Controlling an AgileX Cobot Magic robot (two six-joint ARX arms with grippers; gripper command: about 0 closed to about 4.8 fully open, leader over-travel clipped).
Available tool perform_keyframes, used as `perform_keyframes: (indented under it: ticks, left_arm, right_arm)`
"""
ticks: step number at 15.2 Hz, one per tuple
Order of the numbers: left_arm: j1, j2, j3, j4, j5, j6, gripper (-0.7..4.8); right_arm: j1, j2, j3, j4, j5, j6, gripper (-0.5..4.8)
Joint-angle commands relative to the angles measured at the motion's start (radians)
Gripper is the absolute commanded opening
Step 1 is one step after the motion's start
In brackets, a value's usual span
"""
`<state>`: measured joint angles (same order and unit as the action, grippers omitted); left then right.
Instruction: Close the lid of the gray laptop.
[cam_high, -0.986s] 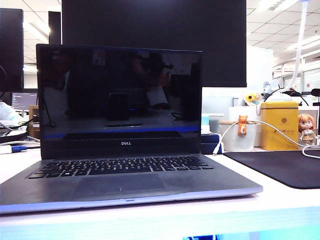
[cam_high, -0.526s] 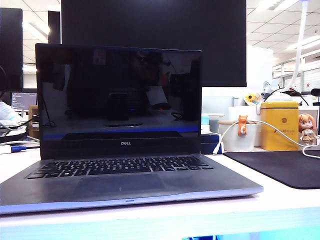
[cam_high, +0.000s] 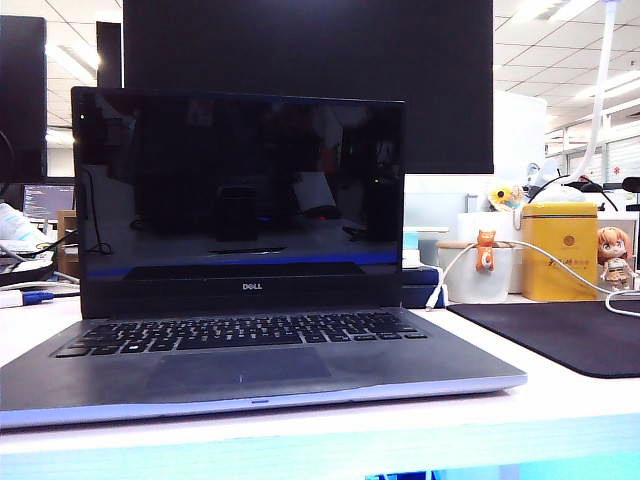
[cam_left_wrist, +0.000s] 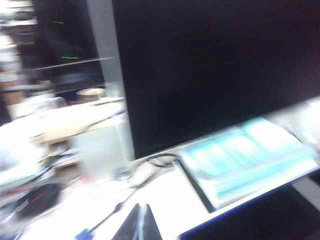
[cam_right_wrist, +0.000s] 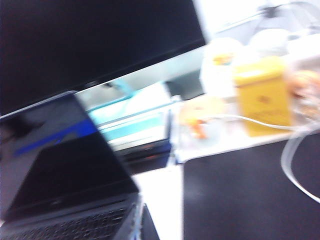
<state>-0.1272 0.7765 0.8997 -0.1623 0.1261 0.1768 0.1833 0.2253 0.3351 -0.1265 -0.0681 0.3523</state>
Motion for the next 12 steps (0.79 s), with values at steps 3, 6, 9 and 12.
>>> perform_keyframes:
  ticks: [3, 6, 9, 12]
  left_arm:
    - [0.000, 0.248, 0.254, -0.111, 0.141, 0.170, -0.06]
    - [0.000, 0.440, 0.437, -0.297, 0.234, 0.228, -0.06]
    - [0.000, 0.641, 0.632, -0.438, 0.268, 0.239, -0.06]
    - [-0.002, 0.822, 0.835, -0.631, 0.304, 0.198, -0.06]
  right_arm:
    - [0.001, 0.436, 0.365, -0.214, -0.290, -0.266, -0.05]
    - [0.001, 0.615, 0.509, -0.269, -0.364, -0.348, -0.05]
    - [-0.001, 0.694, 0.581, -0.299, -0.432, -0.361, -0.05]
    - [-0.001, 0.723, 0.590, -0.334, -0.432, -0.362, -0.05]
